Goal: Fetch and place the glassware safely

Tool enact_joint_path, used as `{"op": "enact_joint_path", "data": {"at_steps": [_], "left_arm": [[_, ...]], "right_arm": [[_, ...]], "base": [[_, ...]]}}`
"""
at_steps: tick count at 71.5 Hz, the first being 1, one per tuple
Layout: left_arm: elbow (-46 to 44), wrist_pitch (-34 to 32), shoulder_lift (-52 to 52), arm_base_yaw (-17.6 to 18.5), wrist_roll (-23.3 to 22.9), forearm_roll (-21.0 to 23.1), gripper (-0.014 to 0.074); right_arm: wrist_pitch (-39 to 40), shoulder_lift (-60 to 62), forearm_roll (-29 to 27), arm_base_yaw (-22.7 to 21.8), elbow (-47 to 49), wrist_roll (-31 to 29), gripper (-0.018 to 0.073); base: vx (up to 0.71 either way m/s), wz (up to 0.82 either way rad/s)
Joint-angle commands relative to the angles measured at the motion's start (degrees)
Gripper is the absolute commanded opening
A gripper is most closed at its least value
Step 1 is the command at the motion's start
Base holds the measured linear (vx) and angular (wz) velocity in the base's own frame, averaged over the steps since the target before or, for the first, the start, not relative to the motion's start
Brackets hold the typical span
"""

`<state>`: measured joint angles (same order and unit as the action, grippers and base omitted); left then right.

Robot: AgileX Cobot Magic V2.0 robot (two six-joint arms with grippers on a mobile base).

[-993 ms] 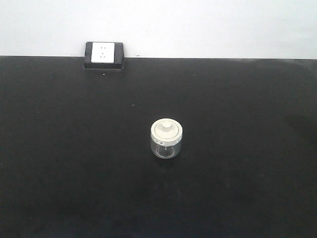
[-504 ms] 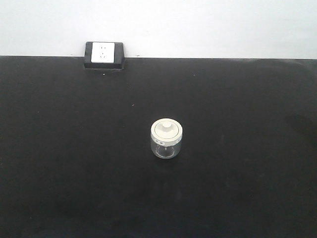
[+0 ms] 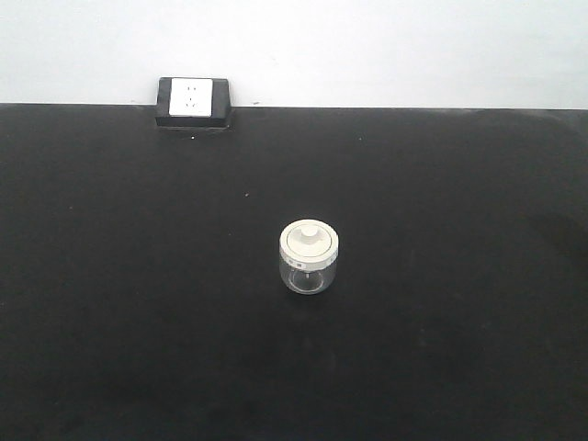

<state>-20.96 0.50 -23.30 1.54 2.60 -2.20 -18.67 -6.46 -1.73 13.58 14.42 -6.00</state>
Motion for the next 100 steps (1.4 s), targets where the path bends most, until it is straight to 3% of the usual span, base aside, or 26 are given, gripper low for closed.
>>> {"op": "enact_joint_path", "data": {"at_steps": [1, 31, 50, 67, 85, 100], "left_arm": [[-1.48, -4.07, -0.43, -0.03, -0.31, 0.38, -0.0007], [-0.65, 2.75, 1.34, -0.03, -0.31, 1.1, -0.0007], [7.78, 3.93, 12.57, -0.14, -0.19, 4.38, -0.0007], [16.04, 6.56, 20.19, -0.19, -0.19, 4.45, -0.0007], [24.28, 3.54, 24.92, -0.19, -0.31, 5.4, -0.0007], [24.23, 4.77, 24.75, -0.19, -0.37, 5.35, -0.0007]], "right_arm": [[4.01, -0.65, 0.47, -0.19, 1.55, -0.54, -0.0004], [4.05, -0.65, 0.47, -0.19, 1.55, -0.54, -0.0004], [4.01, -0.65, 0.47, -0.19, 1.55, -0.54, -0.0004], [4.01, -0.65, 0.47, -0.19, 1.55, -0.54, -0.0004], [4.02, -0.7, 0.47, -0.19, 1.55, -0.54, -0.0004], [4.02, -0.7, 0.47, -0.19, 1.55, -0.54, -0.0004]], "base": [[0.0, 0.0], [0.0, 0.0], [0.0, 0.0], [0.0, 0.0], [0.0, 0.0], [0.0, 0.0]]}}
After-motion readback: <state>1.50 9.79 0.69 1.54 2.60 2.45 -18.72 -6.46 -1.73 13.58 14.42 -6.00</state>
